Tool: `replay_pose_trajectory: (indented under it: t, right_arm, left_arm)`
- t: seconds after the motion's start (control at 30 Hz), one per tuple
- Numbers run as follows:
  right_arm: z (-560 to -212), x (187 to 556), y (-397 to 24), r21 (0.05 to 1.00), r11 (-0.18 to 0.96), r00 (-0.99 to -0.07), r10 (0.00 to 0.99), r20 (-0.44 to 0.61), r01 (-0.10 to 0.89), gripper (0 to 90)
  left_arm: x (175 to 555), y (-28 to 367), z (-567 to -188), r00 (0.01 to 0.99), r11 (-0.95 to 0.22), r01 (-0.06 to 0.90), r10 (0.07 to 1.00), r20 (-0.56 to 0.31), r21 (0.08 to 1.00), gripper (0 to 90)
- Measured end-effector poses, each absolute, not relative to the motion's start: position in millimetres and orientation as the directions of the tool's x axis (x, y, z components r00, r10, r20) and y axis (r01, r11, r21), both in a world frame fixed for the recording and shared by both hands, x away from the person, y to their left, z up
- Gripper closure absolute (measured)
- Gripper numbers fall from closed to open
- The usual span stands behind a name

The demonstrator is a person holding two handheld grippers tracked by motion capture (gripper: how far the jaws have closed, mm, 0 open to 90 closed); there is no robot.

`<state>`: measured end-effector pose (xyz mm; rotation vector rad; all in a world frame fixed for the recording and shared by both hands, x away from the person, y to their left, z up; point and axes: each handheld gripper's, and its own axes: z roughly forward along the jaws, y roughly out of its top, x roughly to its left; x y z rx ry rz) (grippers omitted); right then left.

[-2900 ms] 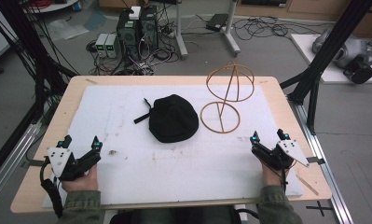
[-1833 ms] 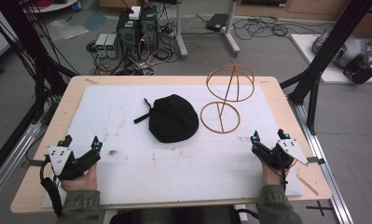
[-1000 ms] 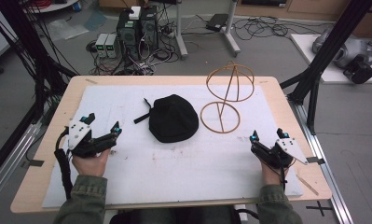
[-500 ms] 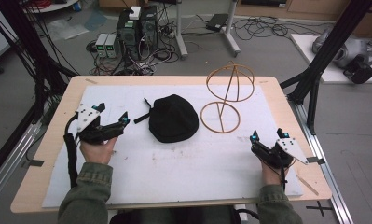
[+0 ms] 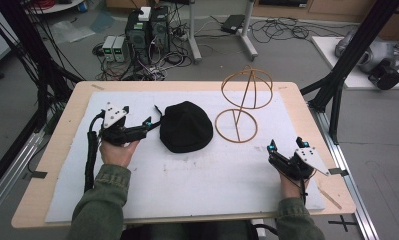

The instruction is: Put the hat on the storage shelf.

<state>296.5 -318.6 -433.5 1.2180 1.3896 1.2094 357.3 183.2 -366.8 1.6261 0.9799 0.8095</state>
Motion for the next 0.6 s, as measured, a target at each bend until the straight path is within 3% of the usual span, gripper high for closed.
replay_pose_trajectory:
  t: [0.6]
  right_arm:
    - [-434.4, 298.6, -317.8, 0.991, 0.043, -0.120, 0.992, -0.028, 0.125, 10.8]
  left_arm:
    - [382.4, 151.7, -384.6, 0.538, -0.201, 0.317, 0.843, -0.001, 0.927, 14.8]
